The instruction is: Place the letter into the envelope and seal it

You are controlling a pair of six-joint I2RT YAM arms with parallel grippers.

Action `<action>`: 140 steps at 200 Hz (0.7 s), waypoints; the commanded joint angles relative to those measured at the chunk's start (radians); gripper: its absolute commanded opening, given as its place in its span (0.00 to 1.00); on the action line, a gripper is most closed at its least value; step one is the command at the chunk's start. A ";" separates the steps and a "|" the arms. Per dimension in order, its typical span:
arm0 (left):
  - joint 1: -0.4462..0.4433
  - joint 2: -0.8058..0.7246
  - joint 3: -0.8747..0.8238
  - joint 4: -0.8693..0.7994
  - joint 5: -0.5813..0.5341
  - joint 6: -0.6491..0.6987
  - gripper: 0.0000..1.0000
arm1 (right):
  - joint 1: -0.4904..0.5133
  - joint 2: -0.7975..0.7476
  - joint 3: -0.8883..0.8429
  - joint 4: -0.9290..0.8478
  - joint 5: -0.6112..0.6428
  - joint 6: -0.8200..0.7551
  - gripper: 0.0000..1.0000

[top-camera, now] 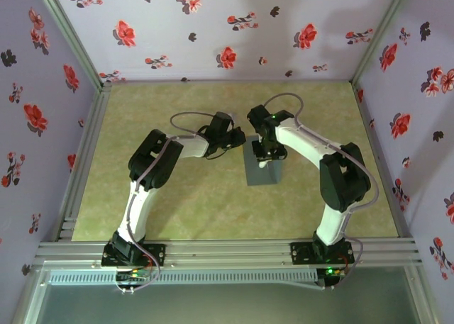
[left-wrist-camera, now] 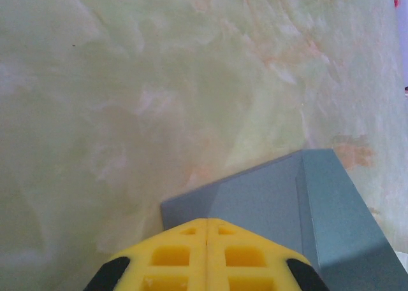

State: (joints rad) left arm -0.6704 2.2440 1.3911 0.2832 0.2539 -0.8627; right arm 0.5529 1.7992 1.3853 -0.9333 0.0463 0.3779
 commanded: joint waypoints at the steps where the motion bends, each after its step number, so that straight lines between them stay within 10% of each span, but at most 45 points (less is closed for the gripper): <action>1: -0.021 0.039 -0.037 -0.061 0.020 -0.014 0.00 | 0.007 0.062 -0.037 0.082 0.029 0.041 0.00; 140: -0.022 0.039 -0.037 -0.061 0.025 -0.009 0.00 | -0.013 0.166 0.111 0.070 0.014 0.008 0.00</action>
State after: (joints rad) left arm -0.6704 2.2436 1.3899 0.2855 0.2543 -0.8627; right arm 0.5476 1.9141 1.5028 -0.8082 0.0639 0.3935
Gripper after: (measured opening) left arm 0.057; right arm 0.241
